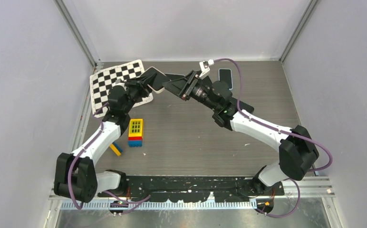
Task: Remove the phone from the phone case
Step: Remove the phone case from the phone.
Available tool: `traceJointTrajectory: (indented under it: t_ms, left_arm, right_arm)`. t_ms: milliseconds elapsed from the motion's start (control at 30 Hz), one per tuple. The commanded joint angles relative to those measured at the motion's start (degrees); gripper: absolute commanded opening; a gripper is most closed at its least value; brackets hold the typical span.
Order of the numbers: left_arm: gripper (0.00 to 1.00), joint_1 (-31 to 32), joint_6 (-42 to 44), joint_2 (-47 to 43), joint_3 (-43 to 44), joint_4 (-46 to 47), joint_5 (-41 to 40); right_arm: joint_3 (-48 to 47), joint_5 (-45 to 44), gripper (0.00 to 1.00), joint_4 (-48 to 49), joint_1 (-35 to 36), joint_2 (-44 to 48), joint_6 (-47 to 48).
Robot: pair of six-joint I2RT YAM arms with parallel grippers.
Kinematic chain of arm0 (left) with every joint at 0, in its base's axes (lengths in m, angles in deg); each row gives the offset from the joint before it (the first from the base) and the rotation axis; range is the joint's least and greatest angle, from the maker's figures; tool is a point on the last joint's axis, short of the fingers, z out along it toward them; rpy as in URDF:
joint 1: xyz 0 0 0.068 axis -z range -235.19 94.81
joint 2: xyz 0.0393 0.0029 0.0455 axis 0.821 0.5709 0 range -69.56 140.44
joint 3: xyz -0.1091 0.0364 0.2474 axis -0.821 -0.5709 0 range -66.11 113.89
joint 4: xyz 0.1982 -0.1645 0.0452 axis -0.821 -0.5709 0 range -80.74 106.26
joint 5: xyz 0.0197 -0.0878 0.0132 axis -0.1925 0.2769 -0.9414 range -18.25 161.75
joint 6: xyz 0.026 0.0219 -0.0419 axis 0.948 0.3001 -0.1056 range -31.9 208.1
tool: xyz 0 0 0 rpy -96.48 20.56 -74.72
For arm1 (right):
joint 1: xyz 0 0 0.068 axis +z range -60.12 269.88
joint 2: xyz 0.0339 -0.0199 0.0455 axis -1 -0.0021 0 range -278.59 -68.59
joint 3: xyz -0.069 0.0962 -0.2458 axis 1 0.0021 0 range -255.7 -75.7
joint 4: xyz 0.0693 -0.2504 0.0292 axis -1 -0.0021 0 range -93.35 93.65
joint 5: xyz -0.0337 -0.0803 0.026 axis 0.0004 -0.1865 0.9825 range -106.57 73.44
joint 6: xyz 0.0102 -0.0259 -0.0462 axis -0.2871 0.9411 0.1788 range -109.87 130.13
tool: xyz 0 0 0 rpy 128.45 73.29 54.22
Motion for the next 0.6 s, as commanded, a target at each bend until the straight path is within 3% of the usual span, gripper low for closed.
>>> traceJointTrajectory:
  t_ms: [0, 100, 367, 567]
  left_arm:
    - [0.0, 1.0, -1.5, -0.9, 4.5, 19.9, 7.2]
    - [0.0, 1.3, 1.5, 1.0, 8.4, 20.6, 11.6]
    - [0.0, 2.1, 8.4, 2.6, 12.4, 21.5, 19.0]
    - [0.0, 2.2, 12.3, 4.1, 17.4, 21.6, 29.4]
  right_arm:
    - [-1.4, -10.5, 0.57, -16.2, -1.2, -4.1, -2.1]
    - [-3.2, -10.8, 0.58, -22.0, -1.4, -5.6, -4.1]
    - [-5.0, -8.6, 0.59, -22.7, -2.1, -6.7, -4.3]
    - [-6.5, -4.8, 0.54, -22.9, -3.2, -6.9, -1.9]
